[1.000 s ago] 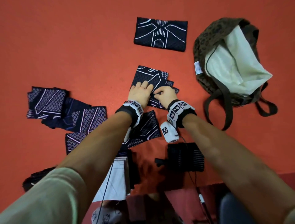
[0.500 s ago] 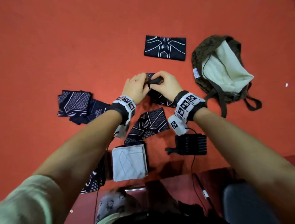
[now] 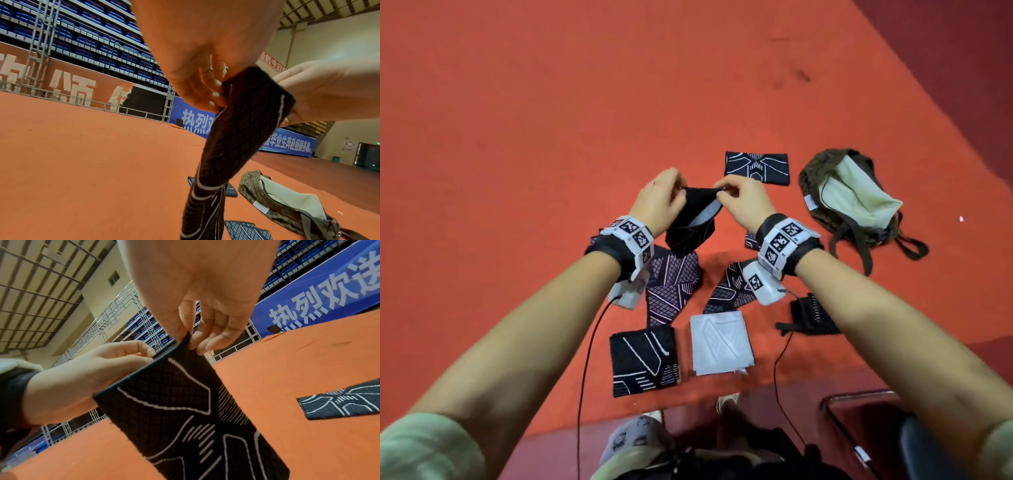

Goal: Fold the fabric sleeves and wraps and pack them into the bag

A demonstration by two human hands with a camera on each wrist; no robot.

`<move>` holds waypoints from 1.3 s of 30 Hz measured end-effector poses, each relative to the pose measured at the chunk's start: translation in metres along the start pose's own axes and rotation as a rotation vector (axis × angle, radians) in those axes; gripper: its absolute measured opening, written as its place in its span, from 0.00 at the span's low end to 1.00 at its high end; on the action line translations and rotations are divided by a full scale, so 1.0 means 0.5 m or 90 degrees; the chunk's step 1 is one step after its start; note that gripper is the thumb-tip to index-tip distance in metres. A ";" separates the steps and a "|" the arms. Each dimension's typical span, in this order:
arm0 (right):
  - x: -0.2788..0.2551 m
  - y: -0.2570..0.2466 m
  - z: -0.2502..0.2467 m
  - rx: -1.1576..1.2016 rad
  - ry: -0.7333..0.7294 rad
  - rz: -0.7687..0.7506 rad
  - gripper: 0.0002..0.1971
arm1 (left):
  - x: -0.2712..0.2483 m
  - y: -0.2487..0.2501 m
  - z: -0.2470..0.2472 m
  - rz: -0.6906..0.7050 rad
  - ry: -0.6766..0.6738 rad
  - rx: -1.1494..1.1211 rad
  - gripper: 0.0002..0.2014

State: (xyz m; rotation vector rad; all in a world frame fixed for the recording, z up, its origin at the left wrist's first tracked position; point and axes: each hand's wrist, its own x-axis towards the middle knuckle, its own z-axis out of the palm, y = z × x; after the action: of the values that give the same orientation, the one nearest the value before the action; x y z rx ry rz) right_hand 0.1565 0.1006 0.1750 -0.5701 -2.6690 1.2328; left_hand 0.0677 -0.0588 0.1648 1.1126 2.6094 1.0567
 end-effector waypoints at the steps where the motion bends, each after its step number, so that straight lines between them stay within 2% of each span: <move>1: -0.011 -0.018 0.010 0.001 -0.007 -0.003 0.12 | -0.019 -0.006 -0.018 -0.003 0.001 -0.009 0.06; 4: -0.049 -0.066 0.046 -0.008 -0.038 -0.006 0.12 | -0.075 -0.028 -0.063 -0.017 -0.002 -0.041 0.05; 7: -0.079 -0.092 0.088 -0.017 -0.062 -0.006 0.13 | -0.120 -0.048 -0.092 -0.064 0.006 -0.136 0.02; 11: -0.111 -0.122 0.143 0.059 -0.056 0.042 0.27 | -0.159 -0.073 -0.122 -0.151 0.025 -0.292 0.12; 14: -0.136 -0.127 0.186 0.115 -0.138 0.090 0.38 | -0.164 -0.089 -0.139 -0.203 0.054 -0.366 0.15; 16: -0.144 -0.122 0.211 0.165 -0.170 0.088 0.41 | -0.163 -0.084 -0.151 -0.258 0.077 -0.432 0.15; 18: -0.145 -0.115 0.224 0.146 -0.176 0.064 0.31 | -0.162 -0.077 -0.155 -0.295 0.087 -0.514 0.12; 20: -0.135 -0.109 0.225 0.085 -0.138 0.048 0.15 | -0.162 -0.069 -0.158 -0.301 0.089 -0.572 0.10; 21: -0.129 -0.110 0.220 0.078 -0.118 0.048 0.10 | -0.161 -0.070 -0.159 -0.297 0.094 -0.584 0.09; 23: -0.119 -0.114 0.205 0.128 -0.107 0.060 0.08 | -0.160 -0.080 -0.158 -0.301 0.115 -0.603 0.08; 25: -0.112 -0.123 0.185 0.208 -0.120 0.065 0.07 | -0.158 -0.104 -0.153 -0.325 0.130 -0.585 0.14; 27: -0.110 -0.129 0.164 0.260 -0.128 0.064 0.08 | -0.164 -0.125 -0.139 -0.356 0.095 -0.461 0.20; 29: -0.111 -0.133 0.144 0.316 -0.129 0.071 0.07 | -0.174 -0.144 -0.111 -0.402 -0.006 -0.393 0.24; 32: -0.116 -0.129 0.120 0.438 -0.121 0.132 0.07 | -0.191 -0.152 -0.062 -0.494 -0.195 -0.566 0.31; 33: -0.119 -0.128 0.113 0.465 -0.118 0.152 0.06 | -0.197 -0.142 -0.056 -0.500 -0.224 -0.612 0.30; 35: -0.123 -0.118 0.101 0.485 -0.119 0.172 0.04 | -0.205 -0.123 -0.048 -0.472 -0.227 -0.656 0.20; 37: -0.128 -0.106 0.088 0.473 -0.140 0.186 0.11 | -0.206 -0.114 -0.045 -0.447 -0.207 -0.701 0.10; 39: -0.132 -0.092 0.077 0.421 -0.175 0.200 0.21 | -0.203 -0.121 -0.048 -0.427 -0.185 -0.741 0.06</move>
State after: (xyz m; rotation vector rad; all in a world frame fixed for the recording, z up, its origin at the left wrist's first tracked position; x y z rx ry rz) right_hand 0.1931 0.0202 0.1865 -0.7563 -2.1798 2.2854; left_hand 0.0969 -0.1699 0.1281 0.0811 1.4341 1.6323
